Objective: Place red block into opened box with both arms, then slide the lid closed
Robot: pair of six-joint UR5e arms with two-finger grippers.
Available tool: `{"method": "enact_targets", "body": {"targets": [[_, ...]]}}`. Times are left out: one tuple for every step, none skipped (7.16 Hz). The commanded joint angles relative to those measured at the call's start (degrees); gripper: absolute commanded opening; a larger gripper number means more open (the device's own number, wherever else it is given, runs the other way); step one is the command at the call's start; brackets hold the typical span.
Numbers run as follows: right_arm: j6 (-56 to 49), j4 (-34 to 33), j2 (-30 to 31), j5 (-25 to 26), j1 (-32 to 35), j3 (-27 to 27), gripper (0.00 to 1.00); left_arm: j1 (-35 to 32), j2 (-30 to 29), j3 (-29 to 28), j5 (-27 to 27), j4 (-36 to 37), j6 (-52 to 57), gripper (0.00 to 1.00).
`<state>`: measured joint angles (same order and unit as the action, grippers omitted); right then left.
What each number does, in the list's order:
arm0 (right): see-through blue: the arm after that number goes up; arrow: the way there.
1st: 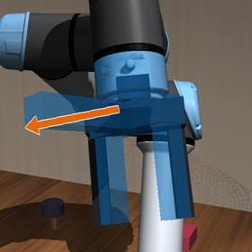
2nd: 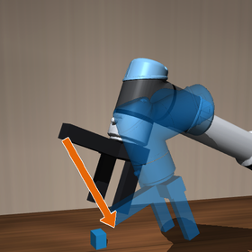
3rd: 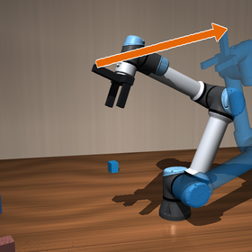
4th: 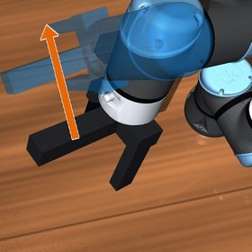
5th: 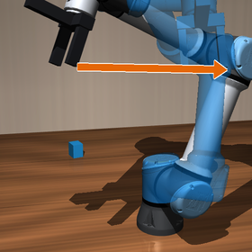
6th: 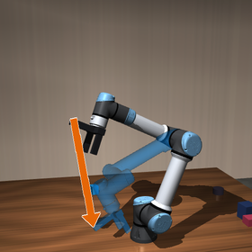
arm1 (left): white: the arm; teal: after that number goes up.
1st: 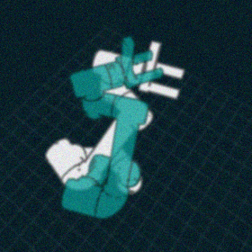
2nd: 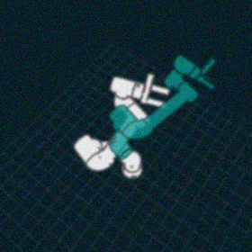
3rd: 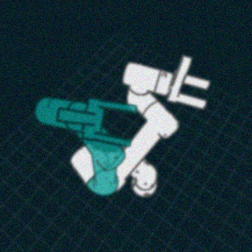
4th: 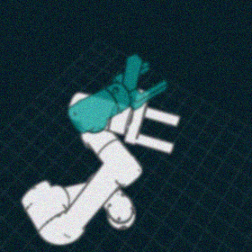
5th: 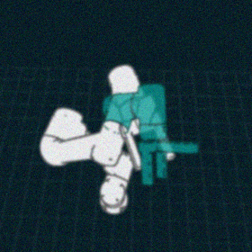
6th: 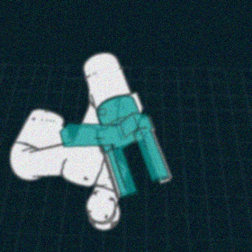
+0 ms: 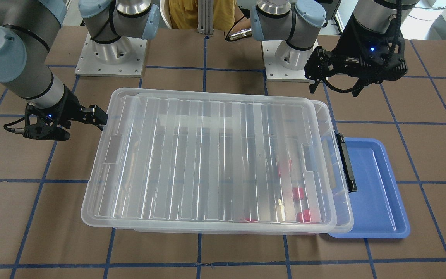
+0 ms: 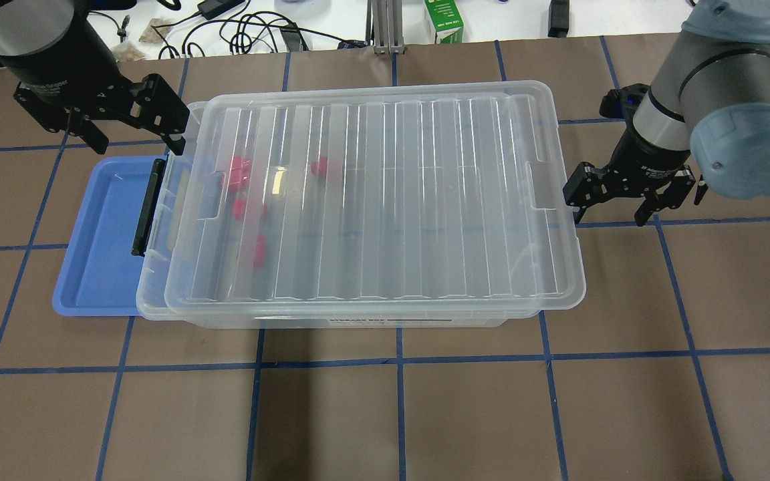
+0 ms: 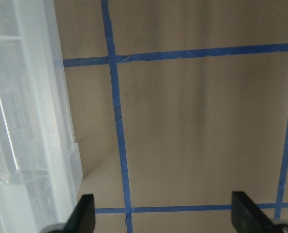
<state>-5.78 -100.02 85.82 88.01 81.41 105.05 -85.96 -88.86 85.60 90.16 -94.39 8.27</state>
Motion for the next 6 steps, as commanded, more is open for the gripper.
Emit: {"method": "enact_targets", "body": {"targets": [[0.42,0.0,-0.03,-0.12,0.76,0.07,1.0,0.0,0.0,0.0,-0.07,0.0,0.0,1.0],[0.33,0.09,-0.03,-0.3,0.85,0.07,1.0,0.0,0.0,0.0,-0.07,0.0,0.0,1.0],[0.33,0.09,-0.03,-0.3,0.85,0.07,1.0,0.0,0.0,0.0,-0.07,0.0,0.0,1.0],[0.07,-0.08,-0.03,-0.13,0.85,-0.8,1.0,0.0,-0.09,0.0,-0.07,0.0,0.0,1.0],[0.06,-0.52,0.66,0.83,0.77,-2.38,1.0,0.0,0.0,0.0,-0.07,0.0,0.0,1.0],[0.24,1.56,1.8,1.1,0.76,-5.61,1.0,0.0,0.0,0.0,-0.07,0.0,0.0,1.0]]}}
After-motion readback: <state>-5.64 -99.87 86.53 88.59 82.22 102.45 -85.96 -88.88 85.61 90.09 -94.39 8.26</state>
